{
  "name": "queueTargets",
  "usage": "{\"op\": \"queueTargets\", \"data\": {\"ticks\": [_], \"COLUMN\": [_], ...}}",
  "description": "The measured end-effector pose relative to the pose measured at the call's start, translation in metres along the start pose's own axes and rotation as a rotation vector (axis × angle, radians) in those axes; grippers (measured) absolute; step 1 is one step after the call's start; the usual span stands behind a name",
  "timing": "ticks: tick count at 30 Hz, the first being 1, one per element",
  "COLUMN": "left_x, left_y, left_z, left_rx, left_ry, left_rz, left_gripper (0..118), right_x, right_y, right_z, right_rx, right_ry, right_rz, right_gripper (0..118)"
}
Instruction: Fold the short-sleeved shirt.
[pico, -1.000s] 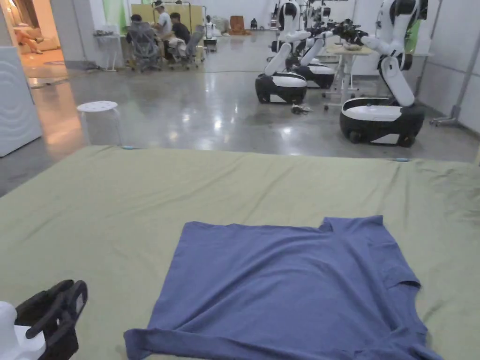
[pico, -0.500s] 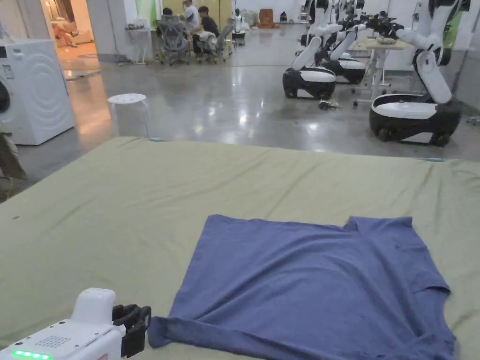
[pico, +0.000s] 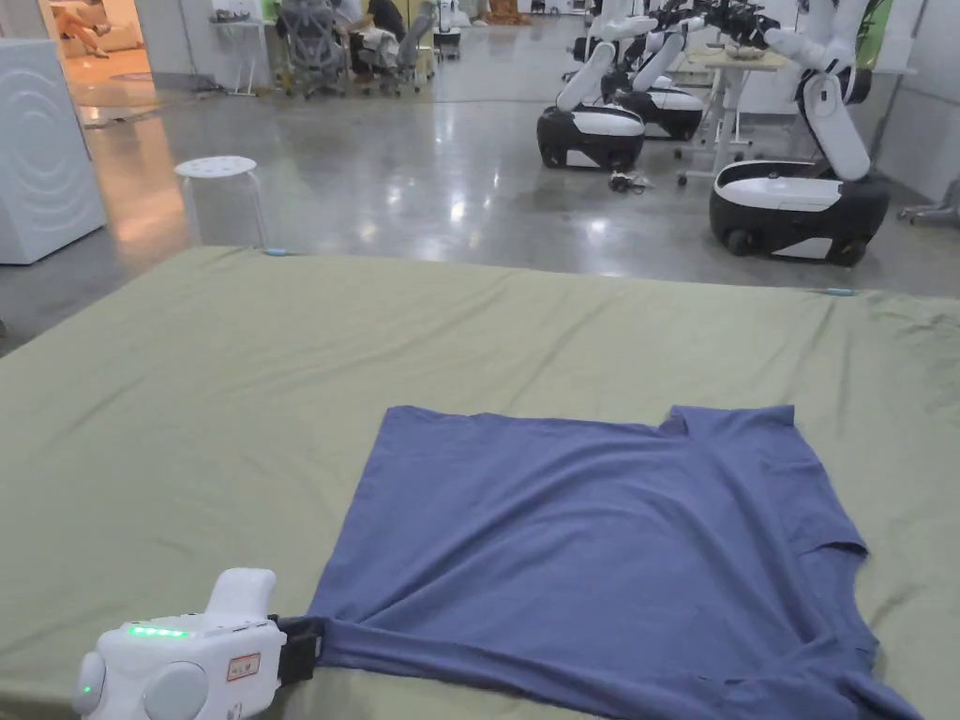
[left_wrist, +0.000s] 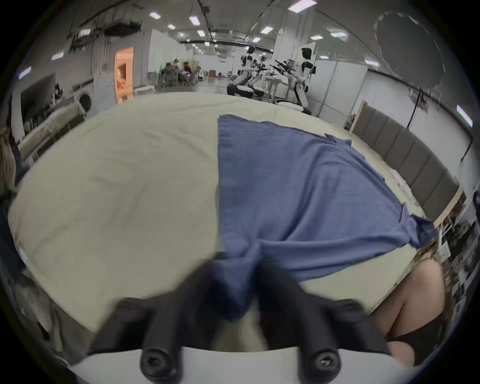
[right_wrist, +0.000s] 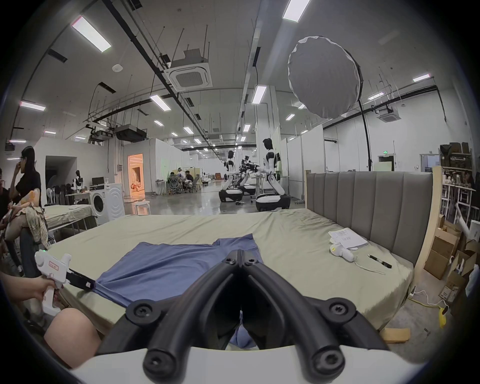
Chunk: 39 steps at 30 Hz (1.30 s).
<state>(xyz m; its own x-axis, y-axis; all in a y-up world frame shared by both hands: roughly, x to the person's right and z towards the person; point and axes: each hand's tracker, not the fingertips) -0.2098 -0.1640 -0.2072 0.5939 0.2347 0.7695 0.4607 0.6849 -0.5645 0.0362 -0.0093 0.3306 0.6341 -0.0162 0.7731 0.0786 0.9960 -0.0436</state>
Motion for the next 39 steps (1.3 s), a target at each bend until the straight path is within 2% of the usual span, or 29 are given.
{"op": "queueTargets", "data": {"ticks": [1, 5, 9, 11, 13, 14, 15, 16, 17, 18, 19, 22, 27, 28, 29, 30, 31, 33, 36, 39], "left_x": [0.002, 0.015, 0.013, 0.019, 0.027, 0.030, 0.032, 0.033, 0.034, 0.034, 0.034, 0.030, 0.023, 0.022, 0.022, 0.021, 0.021, 0.023, 0.027, 0.031], "left_y": [-0.001, -0.003, 0.004, 0.009, 0.012, 0.013, 0.013, 0.014, 0.014, 0.015, 0.016, 0.017, 0.020, 0.021, 0.021, 0.021, 0.021, 0.020, 0.018, 0.015], "left_z": [0.002, 0.020, 0.050, 0.060, 0.064, 0.065, 0.065, 0.065, 0.064, 0.063, 0.062, 0.061, 0.058, 0.057, 0.057, 0.057, 0.056, 0.061, 0.068, 0.078], "left_rx": [0.014, 0.065, 0.172, 0.171, 0.154, 0.153, 0.157, 0.159, 0.158, 0.157, 0.153, 0.152, 0.148, 0.144, 0.141, 0.140, 0.141, 0.149, 0.174, 0.197], "left_ry": [0.025, 0.017, -0.051, -0.042, -0.014, -0.021, -0.028, -0.029, -0.029, -0.029, -0.027, -0.021, -0.025, -0.024, -0.023, -0.022, -0.020, -0.026, -0.021, -0.012], "left_rz": [0.010, -0.027, 0.053, -0.010, -0.079, -0.104, -0.115, -0.115, -0.113, -0.111, -0.106, -0.082, -0.057, -0.052, -0.049, -0.047, -0.043, -0.035, -0.048, -0.063], "left_gripper": [6, 6, 6, 6, 6, 6, 6, 6, 6, 6, 6, 6, 6, 6, 6, 6, 6, 6, 6, 6], "right_x": [0.001, 0.000, 0.003, 0.007, 0.015, 0.018, 0.023, 0.026, 0.031, 0.034, 0.040, 0.043, 0.045, 0.046, 0.045, 0.046, 0.046, 0.044, 0.044, 0.046], "right_y": [-0.002, -0.006, -0.008, -0.009, -0.014, -0.020, -0.029, -0.038, -0.051, -0.063, -0.076, -0.102, -0.124, -0.129, -0.128, -0.128, -0.127, -0.120, -0.112, -0.096], "right_z": [-0.001, -0.009, -0.021, -0.032, -0.052, -0.061, -0.072, -0.083, -0.097, -0.112, -0.123, -0.146, -0.168, -0.172, -0.172, -0.169, -0.162, -0.150, -0.134, -0.122], "right_rx": [-0.008, -0.060, -0.143, -0.207, -0.343, -0.406, -0.461, -0.517, -0.563, -0.616, -0.587, -0.697, -0.733, -0.755, -0.757, -0.739, -0.692, -0.635, -0.589, -0.507], "right_ry": [0.001, 0.018, 0.061, 0.083, 0.127, 0.136, 0.146, 0.154, 0.163, 0.172, 0.178, 0.135, 0.169, 0.187, 0.194, 0.196, 0.198, 0.235, 0.232, 0.233], "right_rz": [0.000, 0.014, 0.031, 0.018, -0.004, -0.021, -0.050, -0.067, -0.067, -0.072, -0.073, -0.058, -0.093, -0.095, -0.097, -0.094, -0.102, -0.161, -0.147, -0.181], "right_gripper": [0, 0, 0, 0, 2, 17, 52, 111, 116, 112, 113, 114, 114, 109, 94, 57, 9, 9, 9, 8]}}
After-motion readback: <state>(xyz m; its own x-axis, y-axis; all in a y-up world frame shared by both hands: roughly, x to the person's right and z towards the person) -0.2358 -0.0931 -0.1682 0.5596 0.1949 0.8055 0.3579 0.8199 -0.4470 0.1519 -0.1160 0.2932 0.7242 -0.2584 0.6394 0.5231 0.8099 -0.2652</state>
